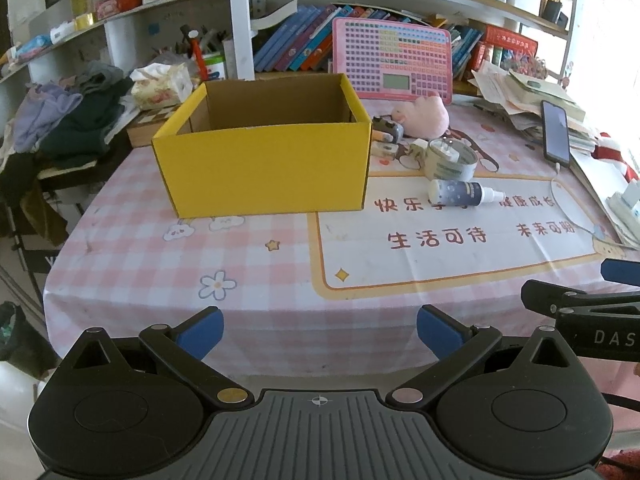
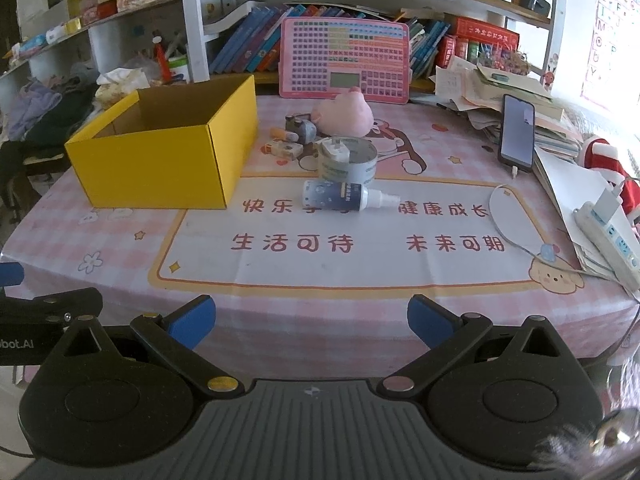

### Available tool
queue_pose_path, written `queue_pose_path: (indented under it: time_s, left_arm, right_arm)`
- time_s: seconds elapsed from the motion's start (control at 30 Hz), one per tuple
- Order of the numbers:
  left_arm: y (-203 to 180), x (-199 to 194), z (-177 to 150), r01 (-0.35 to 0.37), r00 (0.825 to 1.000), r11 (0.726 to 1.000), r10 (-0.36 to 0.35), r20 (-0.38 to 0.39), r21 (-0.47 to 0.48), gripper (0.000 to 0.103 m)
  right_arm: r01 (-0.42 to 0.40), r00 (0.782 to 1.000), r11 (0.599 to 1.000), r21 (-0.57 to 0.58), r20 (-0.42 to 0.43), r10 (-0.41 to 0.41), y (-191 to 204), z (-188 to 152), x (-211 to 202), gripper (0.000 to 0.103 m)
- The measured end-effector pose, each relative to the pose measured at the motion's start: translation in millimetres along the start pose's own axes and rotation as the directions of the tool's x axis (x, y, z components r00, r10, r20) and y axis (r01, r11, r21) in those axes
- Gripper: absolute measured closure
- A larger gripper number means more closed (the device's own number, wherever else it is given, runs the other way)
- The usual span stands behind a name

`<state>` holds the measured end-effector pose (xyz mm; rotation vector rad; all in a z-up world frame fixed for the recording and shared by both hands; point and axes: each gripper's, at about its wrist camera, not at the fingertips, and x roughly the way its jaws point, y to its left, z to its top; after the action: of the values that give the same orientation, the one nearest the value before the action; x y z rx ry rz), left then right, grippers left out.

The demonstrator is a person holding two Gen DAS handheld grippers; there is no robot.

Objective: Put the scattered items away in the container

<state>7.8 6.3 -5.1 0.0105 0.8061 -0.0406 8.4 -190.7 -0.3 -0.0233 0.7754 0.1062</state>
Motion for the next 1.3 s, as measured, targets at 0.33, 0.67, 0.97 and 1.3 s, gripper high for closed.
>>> queue_pose_path:
  time_s: [0.33,0.67,0.97,1.3]
  left_arm:
    - [-2,0,3,0.042,0.999,0.999,-0.042,0.006,-0.005,0.000]
    - [-14,5,6,0.065,0.998,0.997,-0.066,0.008,0.044,0.000]
    - [-44,32,21,0.138,0.990,0.986,-0.138,-0.012,0.094,0.000]
    - [-88,83,64,0.204,0.979,0.967,-0.200,-0.038,0.152,0.001]
  right_arm:
    - [-0.014,1.000,1.000,-0.008,0.017,0.014,-2,2,-2,0.001]
    - [-0.007,0.998,1.000,0.015,0.066,0.006,-11,9,-1,0.001]
    - [-0.013,0.996,1.000,0.022,0.089,0.011,-34,26,14,0.001]
    - [0.007,0.999,0.997,0.082,0.045,-0.010,-84,58,59,0.001]
